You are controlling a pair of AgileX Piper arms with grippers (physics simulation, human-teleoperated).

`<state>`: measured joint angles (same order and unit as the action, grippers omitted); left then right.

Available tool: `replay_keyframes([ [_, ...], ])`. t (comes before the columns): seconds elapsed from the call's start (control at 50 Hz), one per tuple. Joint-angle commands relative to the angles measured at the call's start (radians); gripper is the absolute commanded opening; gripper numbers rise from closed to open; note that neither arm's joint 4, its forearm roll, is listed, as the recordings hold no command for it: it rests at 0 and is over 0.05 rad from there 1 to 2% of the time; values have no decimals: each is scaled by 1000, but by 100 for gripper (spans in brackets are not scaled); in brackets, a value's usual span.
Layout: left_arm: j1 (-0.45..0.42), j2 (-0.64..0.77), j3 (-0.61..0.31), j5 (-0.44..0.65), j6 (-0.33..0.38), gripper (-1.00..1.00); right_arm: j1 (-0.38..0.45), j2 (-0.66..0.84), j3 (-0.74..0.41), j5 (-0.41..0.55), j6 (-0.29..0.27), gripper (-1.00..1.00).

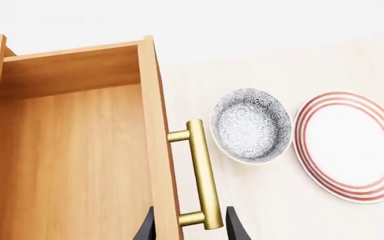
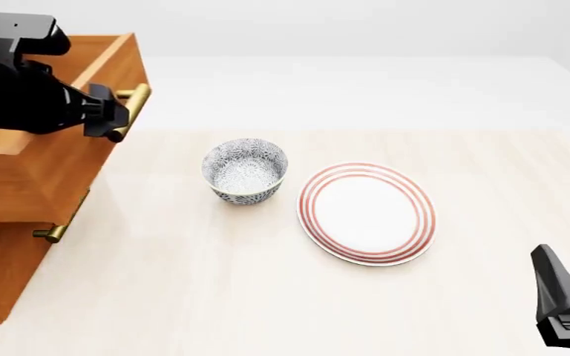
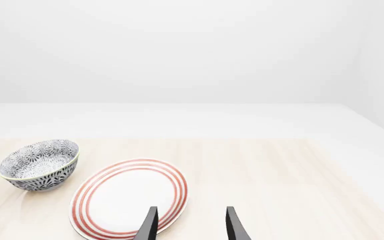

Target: Open the top drawer of the cabinet.

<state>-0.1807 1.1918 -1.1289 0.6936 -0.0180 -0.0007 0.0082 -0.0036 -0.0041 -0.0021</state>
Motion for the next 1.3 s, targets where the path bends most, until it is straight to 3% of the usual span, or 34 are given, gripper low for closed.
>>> replay_keyframes([
  [0.02,-40,19,-5,5,-9,100,0,-2,0,2,1,100],
  [0.66,-152,-21,-40,25,1,100,0,-2,0,2,1,100],
  [1.3,-148,-57,-93,96,45,100,0,-2,0,2,1,100],
])
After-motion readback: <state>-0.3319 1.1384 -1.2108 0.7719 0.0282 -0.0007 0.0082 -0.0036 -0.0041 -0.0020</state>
